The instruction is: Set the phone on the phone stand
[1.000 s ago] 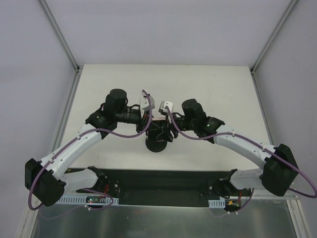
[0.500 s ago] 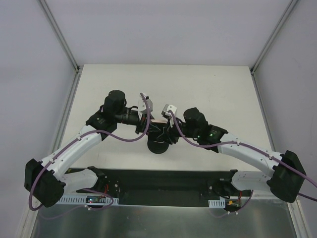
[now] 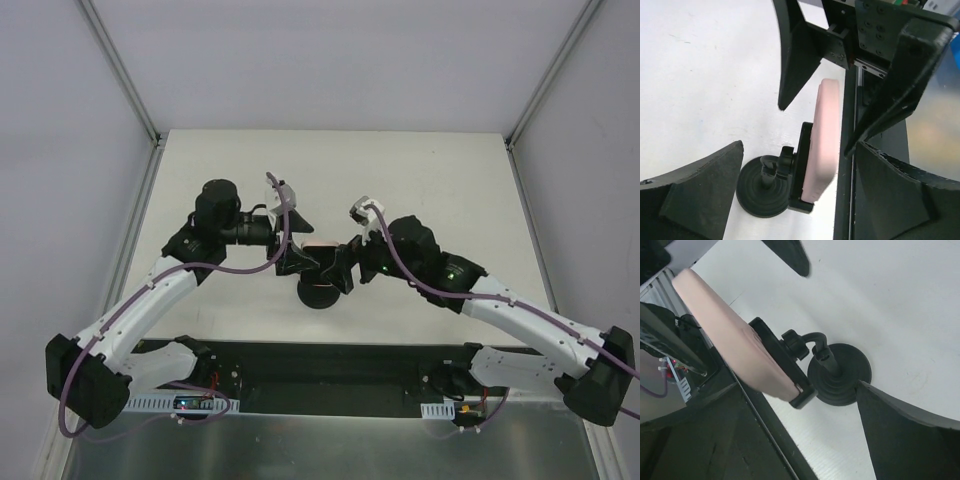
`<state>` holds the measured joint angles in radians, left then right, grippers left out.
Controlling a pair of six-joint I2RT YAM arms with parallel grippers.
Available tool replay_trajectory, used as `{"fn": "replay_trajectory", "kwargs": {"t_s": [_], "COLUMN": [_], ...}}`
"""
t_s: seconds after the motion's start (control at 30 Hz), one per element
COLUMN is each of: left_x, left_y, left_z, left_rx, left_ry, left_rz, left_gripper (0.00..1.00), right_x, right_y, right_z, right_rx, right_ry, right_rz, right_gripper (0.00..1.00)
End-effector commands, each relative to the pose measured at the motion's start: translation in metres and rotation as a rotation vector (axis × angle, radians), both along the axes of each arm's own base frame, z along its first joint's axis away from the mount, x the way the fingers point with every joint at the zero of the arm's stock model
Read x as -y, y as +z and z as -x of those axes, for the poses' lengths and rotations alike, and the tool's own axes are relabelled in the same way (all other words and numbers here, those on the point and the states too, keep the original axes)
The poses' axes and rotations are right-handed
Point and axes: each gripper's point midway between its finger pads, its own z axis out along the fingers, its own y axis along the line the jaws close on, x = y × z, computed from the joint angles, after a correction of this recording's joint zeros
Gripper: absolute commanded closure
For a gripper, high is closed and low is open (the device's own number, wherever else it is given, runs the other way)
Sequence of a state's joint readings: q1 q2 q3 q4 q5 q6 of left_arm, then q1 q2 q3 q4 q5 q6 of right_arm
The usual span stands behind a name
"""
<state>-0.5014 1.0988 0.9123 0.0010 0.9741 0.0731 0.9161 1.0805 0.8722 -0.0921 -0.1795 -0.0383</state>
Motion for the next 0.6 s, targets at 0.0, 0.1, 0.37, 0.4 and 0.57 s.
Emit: {"fn": "replay_trajectory", "kwargs": {"t_s": [0.0, 0.1, 0.37, 0.4, 0.57], "left_x": [-0.021, -0.050, -0.166, -0.169, -0.166], "left_y": [0.058, 0.074, 0.082, 0.081, 0.078], "left_z": [0.000, -0.026, -0.081, -0.081, -0.084], "left_rx": [0.162, 0.247, 0.294, 0.297, 0.298], "left_ry": [0.142, 0.424, 1.200, 1.216, 1.204], "left_rz": [0.093, 0.099, 0.079, 0.069, 0.049], "left_gripper": [0.02, 0.01, 0.01, 0.01, 0.01], "right_x": [0.029, 0.036, 0.027, 0.022, 0.004], "right_y": [0.031, 0.046, 0.056, 0.070, 0.071], "right_z": [-0.002, 0.000, 0.004, 0.002, 0.002], "right_rx": [-0.048, -0.050, -0.058, -0.055, -0.019], "right_ry": [-0.212, -0.327, -0.679, -0.702, -0.731], "right_rz": [0.002, 0.005, 0.055, 0.030, 0.068], "right_gripper": [0.04, 0.04, 0.04, 0.04, 0.04]}}
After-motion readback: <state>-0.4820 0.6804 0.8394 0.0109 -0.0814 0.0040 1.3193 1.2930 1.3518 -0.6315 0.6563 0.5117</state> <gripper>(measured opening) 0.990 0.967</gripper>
